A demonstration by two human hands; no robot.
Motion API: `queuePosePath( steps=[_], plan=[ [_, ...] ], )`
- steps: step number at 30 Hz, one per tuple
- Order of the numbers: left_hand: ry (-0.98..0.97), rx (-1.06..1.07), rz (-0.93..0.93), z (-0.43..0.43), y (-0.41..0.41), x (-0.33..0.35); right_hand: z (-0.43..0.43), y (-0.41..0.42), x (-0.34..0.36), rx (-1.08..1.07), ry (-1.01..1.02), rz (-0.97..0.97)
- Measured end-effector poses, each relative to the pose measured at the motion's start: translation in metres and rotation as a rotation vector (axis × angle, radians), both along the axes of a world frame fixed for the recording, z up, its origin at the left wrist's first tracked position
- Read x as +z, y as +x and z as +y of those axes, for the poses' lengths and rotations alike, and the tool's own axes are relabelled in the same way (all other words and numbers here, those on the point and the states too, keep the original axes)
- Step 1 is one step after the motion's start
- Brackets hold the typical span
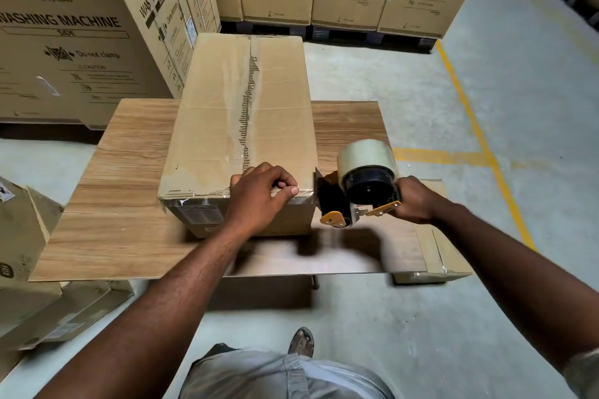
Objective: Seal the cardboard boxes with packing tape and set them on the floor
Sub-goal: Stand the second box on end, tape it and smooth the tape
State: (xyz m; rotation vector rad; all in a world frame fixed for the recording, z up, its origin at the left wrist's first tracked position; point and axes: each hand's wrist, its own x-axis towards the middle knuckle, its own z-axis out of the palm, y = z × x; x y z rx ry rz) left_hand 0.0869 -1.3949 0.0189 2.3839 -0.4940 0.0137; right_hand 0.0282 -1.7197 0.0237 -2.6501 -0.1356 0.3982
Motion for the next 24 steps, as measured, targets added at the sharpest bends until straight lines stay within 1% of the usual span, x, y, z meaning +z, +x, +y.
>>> queuePosePath(
  steps=[2, 5, 7, 9, 11, 12, 13, 16, 18, 19, 20, 22, 23, 24],
  plan=[
    [0.017, -0.007, 0.019, 0.0, 0.004, 0.002, 0.005, 0.004, -0.005, -0.018, 0.013, 0.005],
    [0.033, -0.019, 0.032, 0.001, 0.007, 0.003, -0.001, 0.002, -0.025, -0.053, -0.05, 0.089],
    [0.028, -0.022, 0.032, 0.001, 0.008, 0.003, -0.005, -0.006, -0.04, -0.104, -0.137, 0.187],
    [0.026, -0.021, 0.04, 0.002, 0.008, 0.002, -0.006, -0.019, -0.06, -0.21, -0.128, 0.307],
    [0.026, -0.02, 0.046, 0.001, 0.008, 0.002, -0.007, -0.037, -0.087, -0.399, -0.016, 0.35],
    [0.028, -0.019, 0.045, 0.001, 0.008, 0.003, -0.005, -0.046, -0.101, -0.5, 0.093, 0.342],
    [0.029, -0.017, 0.044, 0.001, 0.008, 0.003, -0.001, -0.056, -0.115, -0.617, 0.264, 0.366],
    [0.032, -0.012, 0.045, 0.001, 0.008, 0.002, 0.024, -0.072, -0.146, -0.987, 0.927, 0.466],
    [0.033, -0.012, 0.046, 0.0, 0.007, 0.002, 0.039, -0.071, -0.156, -1.095, 1.227, 0.547],
    [0.034, -0.014, 0.048, 0.001, 0.007, 0.002, 0.047, -0.067, -0.157, -1.12, 1.324, 0.574],
    [0.034, -0.015, 0.048, 0.001, 0.007, 0.002, 0.054, -0.063, -0.157, -1.15, 1.396, 0.59],
    [0.036, -0.016, 0.049, 0.001, 0.007, 0.003, 0.065, -0.054, -0.153, -1.224, 1.401, 0.596],
    [0.037, -0.016, 0.051, 0.001, 0.007, 0.003, 0.069, -0.051, -0.146, -1.219, 1.292, 0.588],
    [0.038, -0.016, 0.053, 0.0, 0.007, 0.004, 0.07, -0.047, -0.138, -1.141, 1.093, 0.587]
  ],
)
